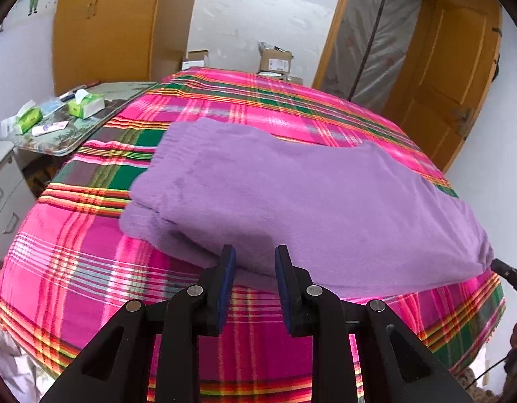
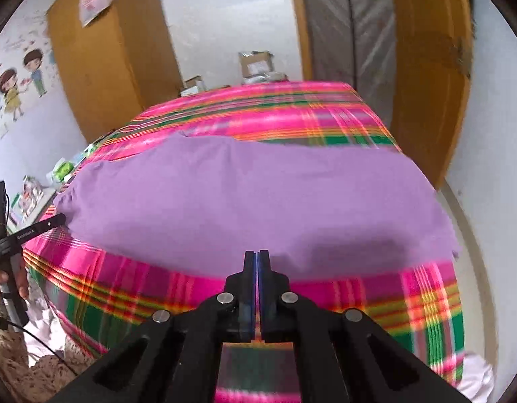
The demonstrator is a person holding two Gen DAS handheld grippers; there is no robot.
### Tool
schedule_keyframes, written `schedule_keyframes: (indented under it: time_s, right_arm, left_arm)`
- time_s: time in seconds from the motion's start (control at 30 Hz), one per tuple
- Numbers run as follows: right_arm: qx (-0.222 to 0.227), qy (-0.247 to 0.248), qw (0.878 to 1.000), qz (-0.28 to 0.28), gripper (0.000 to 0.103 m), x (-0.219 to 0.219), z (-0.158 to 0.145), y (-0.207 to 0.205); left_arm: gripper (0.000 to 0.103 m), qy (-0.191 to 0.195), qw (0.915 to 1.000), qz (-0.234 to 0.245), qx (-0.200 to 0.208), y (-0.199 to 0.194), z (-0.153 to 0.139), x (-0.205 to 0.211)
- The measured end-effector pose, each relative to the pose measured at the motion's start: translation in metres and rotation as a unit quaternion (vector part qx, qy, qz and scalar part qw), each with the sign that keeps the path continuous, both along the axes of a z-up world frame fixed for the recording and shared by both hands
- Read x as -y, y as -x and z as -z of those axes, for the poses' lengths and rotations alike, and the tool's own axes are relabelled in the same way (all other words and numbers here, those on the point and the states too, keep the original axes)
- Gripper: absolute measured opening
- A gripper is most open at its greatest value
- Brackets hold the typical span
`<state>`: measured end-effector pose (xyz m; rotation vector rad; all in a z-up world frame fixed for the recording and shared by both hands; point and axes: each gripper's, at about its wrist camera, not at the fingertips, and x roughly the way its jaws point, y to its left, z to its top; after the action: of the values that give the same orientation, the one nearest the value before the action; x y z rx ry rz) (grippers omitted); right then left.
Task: Fold clothes
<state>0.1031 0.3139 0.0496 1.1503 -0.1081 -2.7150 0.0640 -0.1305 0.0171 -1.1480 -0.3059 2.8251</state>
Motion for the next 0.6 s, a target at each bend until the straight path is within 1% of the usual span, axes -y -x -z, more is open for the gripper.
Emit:
schedule_keyframes:
  time_s: [0.13, 0.27, 0.33, 0.4, 0.5, 0.6]
  right_arm:
    - [0.014, 0.017, 0.999, -0.033, 0.002, 0.031, 0.004, 0.024]
    - [0.003, 0.006, 0.996, -0.085, 0.002, 0.071, 0.004, 0.037]
    - [0.002, -0.001, 0.993, -0.117, 0.003, 0.094, 0.006, 0.043]
    - [0.007, -0.012, 0.990, -0.138, 0.004, 0.113, 0.008, 0.050]
    - [0.013, -0.009, 0.985, -0.174, 0.006, 0.142, 0.011, 0.058]
    - [0.012, -0.011, 0.976, -0.216, 0.008, 0.177, 0.012, 0.060]
  left_arm:
    - [0.025, -0.010, 0.9997, -0.023, -0.004, -0.005, -0.001, 0.018]
    - [0.025, -0.038, 0.9981, -0.049, 0.003, -0.008, 0.004, 0.041]
    - [0.025, -0.052, 0.9971, -0.055, 0.006, -0.008, 0.006, 0.048]
    - [0.025, -0.062, 0.9963, -0.058, 0.009, -0.008, 0.007, 0.054]
    - [0.025, -0.079, 0.9951, -0.060, 0.005, -0.006, 0.007, 0.060]
    - [0.025, -0.091, 0.9935, -0.067, 0.009, -0.001, 0.010, 0.068]
